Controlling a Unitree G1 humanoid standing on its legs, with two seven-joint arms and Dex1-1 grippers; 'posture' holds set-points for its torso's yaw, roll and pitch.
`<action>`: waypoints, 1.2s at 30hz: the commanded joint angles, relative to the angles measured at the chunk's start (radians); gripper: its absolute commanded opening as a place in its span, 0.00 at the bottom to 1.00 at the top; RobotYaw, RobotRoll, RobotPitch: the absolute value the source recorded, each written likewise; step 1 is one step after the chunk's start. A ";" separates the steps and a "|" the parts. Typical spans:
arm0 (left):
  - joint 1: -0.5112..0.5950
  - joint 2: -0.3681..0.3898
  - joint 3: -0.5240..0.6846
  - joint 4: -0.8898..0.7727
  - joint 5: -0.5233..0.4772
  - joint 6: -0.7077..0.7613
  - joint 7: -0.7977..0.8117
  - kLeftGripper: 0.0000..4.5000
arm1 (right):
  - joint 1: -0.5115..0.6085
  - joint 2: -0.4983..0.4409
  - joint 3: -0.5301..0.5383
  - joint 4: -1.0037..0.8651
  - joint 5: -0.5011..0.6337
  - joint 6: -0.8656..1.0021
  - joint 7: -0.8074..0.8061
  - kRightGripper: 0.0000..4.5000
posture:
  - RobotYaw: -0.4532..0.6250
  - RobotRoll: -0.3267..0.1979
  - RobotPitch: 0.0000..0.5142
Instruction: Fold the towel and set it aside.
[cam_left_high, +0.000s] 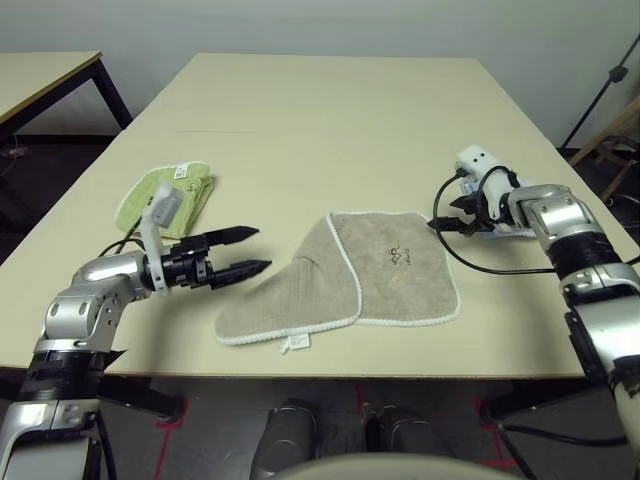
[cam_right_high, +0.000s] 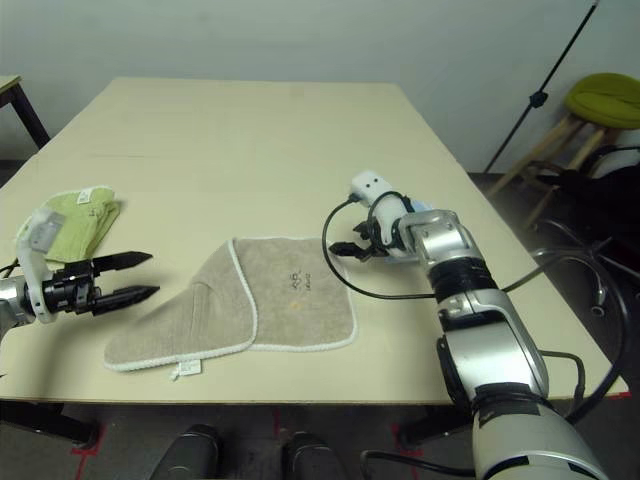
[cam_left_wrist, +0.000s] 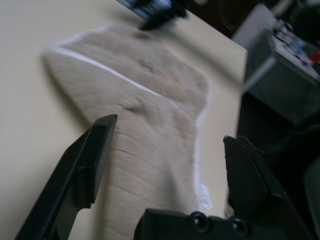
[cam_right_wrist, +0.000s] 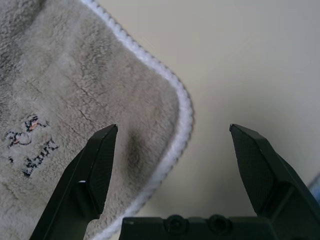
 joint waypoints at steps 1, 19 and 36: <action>0.026 -0.005 -0.031 -0.065 -0.003 0.022 -0.006 0.99 | -0.044 0.017 0.019 0.078 -0.047 -0.028 0.039 1.00 | 0.65 0.62 0.09; 0.062 -0.043 -0.093 -0.094 0.032 -0.007 0.005 1.00 | -0.070 0.071 0.010 0.241 -0.161 -0.049 0.034 0.62 | 0.67 0.62 0.08; -0.005 -0.093 -0.047 -0.203 -0.083 0.230 0.213 1.00 | -0.370 0.108 -0.145 0.039 -0.019 0.114 0.167 0.02 | 0.65 0.62 0.11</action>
